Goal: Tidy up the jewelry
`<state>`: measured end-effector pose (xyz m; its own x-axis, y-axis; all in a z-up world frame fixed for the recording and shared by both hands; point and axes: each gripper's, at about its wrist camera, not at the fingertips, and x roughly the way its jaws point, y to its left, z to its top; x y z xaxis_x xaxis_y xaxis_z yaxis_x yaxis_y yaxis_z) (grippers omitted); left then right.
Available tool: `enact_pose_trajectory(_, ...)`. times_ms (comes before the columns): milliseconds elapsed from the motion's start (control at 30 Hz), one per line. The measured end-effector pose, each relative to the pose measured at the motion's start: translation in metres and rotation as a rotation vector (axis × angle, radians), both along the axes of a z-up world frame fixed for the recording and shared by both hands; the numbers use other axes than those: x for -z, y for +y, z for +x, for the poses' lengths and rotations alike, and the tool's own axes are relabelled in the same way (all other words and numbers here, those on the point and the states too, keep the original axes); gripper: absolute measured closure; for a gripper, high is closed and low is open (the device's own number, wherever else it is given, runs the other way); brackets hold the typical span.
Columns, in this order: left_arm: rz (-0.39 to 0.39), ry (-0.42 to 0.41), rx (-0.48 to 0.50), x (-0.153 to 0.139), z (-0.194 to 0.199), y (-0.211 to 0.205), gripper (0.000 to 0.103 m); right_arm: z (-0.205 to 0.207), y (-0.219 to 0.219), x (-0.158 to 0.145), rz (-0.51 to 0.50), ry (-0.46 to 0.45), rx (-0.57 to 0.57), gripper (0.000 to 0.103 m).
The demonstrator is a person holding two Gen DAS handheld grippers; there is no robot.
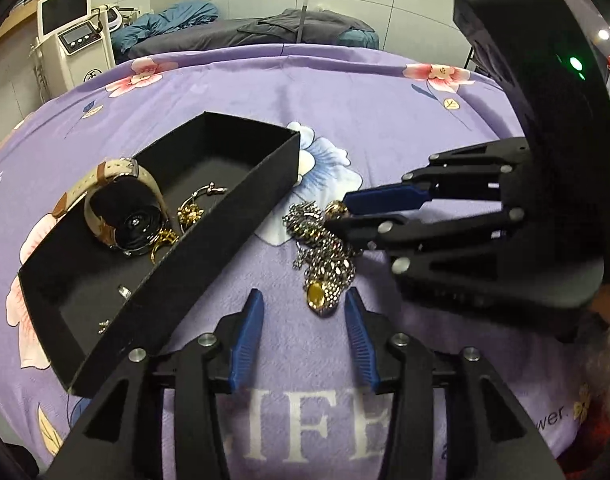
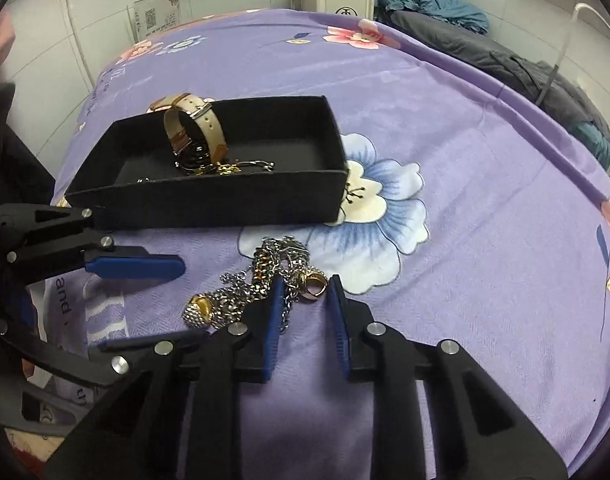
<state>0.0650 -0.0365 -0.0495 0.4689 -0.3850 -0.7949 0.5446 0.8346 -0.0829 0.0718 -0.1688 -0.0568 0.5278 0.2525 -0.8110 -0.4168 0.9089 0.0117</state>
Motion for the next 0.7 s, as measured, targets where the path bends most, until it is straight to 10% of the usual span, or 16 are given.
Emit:
enact_pose_trajectory(167,0.002,-0.019,-0.009,0.002,-0.001,-0.004,0.061,-0.005,-0.001,0.000,0.038,0.010,-0.002,0.094)
enact_pose_trajectory(367,-0.056,0.005,-0.020,-0.001,-0.006,0.008,0.087,-0.021,-0.008,-0.004,0.091,0.017,0.018,0.094)
enact_pose_trajectory(700,-0.071,-0.012,-0.071,-0.017,-0.015,0.027,0.087,-0.029,-0.022,-0.008,0.148,0.039,0.056,0.094)
